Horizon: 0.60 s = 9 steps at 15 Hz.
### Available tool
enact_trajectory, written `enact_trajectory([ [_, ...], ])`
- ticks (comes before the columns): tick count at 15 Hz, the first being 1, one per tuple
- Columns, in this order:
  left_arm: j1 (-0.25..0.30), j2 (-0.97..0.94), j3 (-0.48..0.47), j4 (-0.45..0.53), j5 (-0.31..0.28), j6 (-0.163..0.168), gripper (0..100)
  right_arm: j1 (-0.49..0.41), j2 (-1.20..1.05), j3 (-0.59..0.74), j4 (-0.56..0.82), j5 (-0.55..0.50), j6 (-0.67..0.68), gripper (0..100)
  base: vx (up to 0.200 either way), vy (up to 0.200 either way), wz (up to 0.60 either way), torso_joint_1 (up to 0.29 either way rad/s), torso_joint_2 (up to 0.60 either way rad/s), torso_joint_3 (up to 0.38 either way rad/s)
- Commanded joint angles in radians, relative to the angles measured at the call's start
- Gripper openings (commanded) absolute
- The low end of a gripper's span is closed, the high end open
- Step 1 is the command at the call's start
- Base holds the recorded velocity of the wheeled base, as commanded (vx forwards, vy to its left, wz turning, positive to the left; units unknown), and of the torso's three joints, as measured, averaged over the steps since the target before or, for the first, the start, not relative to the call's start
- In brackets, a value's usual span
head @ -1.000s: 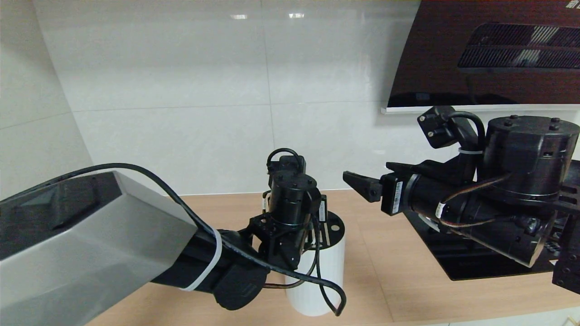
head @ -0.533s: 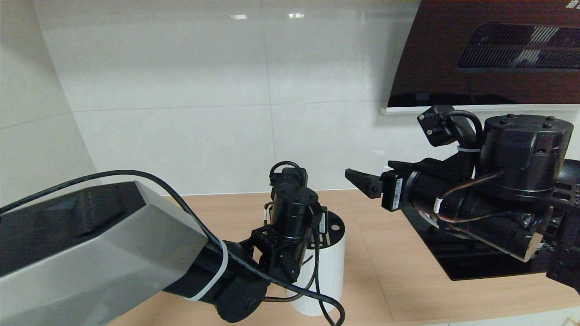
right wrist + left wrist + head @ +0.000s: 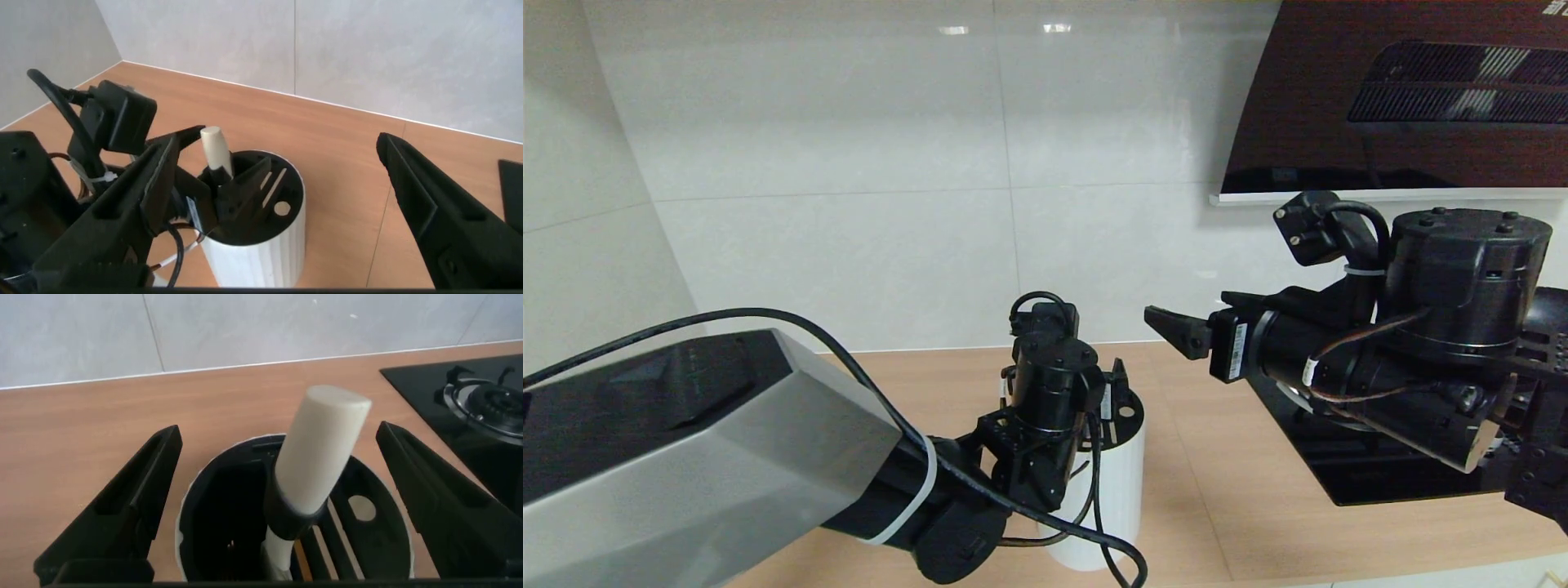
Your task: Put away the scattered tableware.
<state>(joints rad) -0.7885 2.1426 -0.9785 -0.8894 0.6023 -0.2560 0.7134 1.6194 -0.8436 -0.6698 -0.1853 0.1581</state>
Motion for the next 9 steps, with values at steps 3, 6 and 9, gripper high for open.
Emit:
enact_trajectory([
  [3,-0.017,-0.047,0.026,-0.006,0.001,0.001,100,0.000,0.005,0.000,-0.001,0.000,0.000,100,0.000,0.000,0.00,0.000,0.00,0.000],
  [6,-0.021,-0.217,0.090,-0.019,-0.021,0.009,100,0.000,0.005,-0.002,-0.002,0.000,0.001,100,0.000,0.000,0.00,0.000,0.00,0.000],
  [9,-0.014,-0.385,0.175,-0.016,-0.070,0.072,100,-0.011,-0.001,-0.003,-0.004,0.001,0.001,100,0.000,0.000,0.00,0.000,0.00,0.000],
])
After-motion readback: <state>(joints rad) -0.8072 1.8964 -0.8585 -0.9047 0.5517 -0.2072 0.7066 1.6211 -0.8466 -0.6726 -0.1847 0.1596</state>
